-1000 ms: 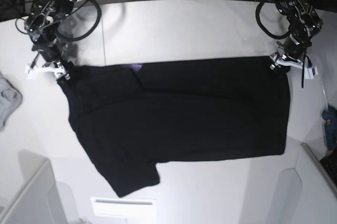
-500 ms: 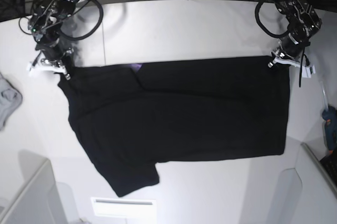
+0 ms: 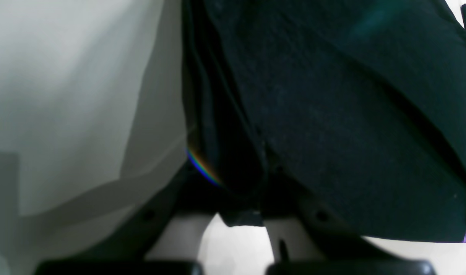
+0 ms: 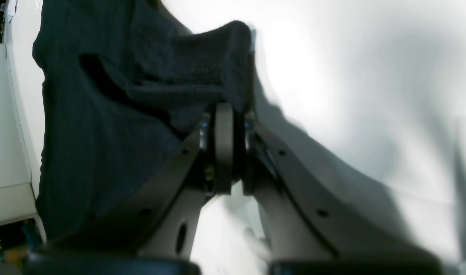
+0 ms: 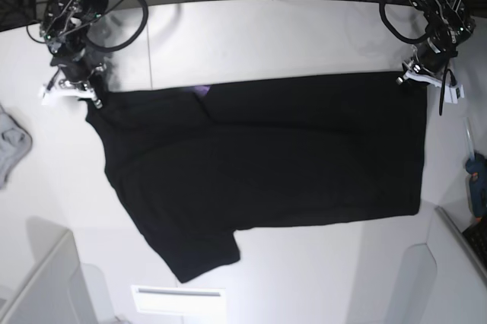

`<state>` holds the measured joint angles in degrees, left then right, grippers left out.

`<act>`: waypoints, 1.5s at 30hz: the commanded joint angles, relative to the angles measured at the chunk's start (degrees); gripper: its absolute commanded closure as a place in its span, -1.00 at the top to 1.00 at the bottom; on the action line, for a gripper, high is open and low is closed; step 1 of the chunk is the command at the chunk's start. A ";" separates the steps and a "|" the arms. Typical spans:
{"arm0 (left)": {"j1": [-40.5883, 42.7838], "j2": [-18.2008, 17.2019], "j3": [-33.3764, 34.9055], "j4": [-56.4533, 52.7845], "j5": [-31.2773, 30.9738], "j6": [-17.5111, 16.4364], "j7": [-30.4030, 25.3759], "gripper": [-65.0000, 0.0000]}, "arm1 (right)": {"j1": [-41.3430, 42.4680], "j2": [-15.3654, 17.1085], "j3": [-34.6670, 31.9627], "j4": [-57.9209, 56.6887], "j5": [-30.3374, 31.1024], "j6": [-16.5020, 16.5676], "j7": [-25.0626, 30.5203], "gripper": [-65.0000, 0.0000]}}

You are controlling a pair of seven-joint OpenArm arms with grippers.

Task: Fold the T-shirt properly
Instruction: 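Drag the shirt toward the robot with both grippers, flattening it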

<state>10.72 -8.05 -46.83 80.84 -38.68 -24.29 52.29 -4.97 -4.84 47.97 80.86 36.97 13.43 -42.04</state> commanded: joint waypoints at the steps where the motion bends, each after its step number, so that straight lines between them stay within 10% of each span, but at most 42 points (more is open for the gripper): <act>1: 1.28 -0.69 -0.25 0.44 2.41 0.69 1.82 -1.00 | -1.23 0.14 0.08 1.29 -2.64 -1.17 -1.17 -1.00; 8: 4.27 -0.61 3.09 4.92 2.32 0.69 1.47 -1.00 | -4.65 -0.92 0.34 6.13 -2.55 2.96 -1.25 -1.00; 45: 18.16 -0.25 3.80 16.96 2.06 0.60 1.55 -1.00 | -21.09 -1.09 0.34 19.14 5.89 3.14 -1.25 -1.00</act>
<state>28.58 -7.75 -42.68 96.73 -36.47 -23.94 54.06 -25.85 -6.35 48.01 99.00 41.95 16.32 -44.40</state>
